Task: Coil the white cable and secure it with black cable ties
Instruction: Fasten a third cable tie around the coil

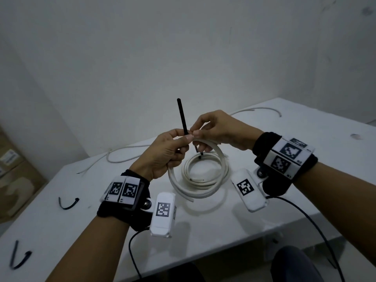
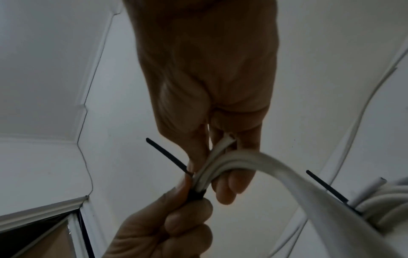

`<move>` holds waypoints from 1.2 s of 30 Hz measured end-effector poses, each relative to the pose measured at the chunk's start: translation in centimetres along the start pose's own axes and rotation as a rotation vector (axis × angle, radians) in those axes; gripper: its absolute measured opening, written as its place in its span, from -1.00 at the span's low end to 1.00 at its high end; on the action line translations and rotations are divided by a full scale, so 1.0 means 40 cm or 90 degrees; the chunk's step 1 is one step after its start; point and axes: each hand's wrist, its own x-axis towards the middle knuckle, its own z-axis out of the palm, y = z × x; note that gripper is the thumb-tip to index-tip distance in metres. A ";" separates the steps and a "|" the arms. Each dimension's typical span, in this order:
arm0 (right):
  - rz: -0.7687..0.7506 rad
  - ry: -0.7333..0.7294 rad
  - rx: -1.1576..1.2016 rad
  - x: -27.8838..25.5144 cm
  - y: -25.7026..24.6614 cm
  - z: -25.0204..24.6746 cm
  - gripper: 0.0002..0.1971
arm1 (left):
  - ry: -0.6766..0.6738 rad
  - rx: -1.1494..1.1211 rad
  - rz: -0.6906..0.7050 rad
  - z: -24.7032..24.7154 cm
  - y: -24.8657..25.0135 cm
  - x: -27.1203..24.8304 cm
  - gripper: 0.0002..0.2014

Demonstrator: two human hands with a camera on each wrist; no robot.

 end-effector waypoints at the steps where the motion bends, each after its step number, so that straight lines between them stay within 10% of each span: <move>1: -0.006 0.010 -0.001 -0.001 0.004 0.006 -0.81 | 0.007 0.009 0.009 0.001 -0.004 0.000 -0.88; 9: 0.033 -0.009 -0.015 0.002 0.026 0.021 -0.83 | 0.010 0.052 -0.018 -0.003 -0.022 -0.003 -0.91; 15: -0.145 0.072 -0.322 0.018 0.011 0.038 -0.85 | 0.005 0.031 -0.049 0.004 -0.013 0.002 -0.90; 22: -0.200 0.153 -0.325 0.027 0.010 0.034 -0.89 | 0.000 -0.032 -0.043 0.013 -0.013 0.001 -0.88; 36: -0.123 0.255 -0.325 0.043 0.028 0.035 -0.81 | -0.012 -0.061 -0.107 0.050 -0.014 -0.006 -0.64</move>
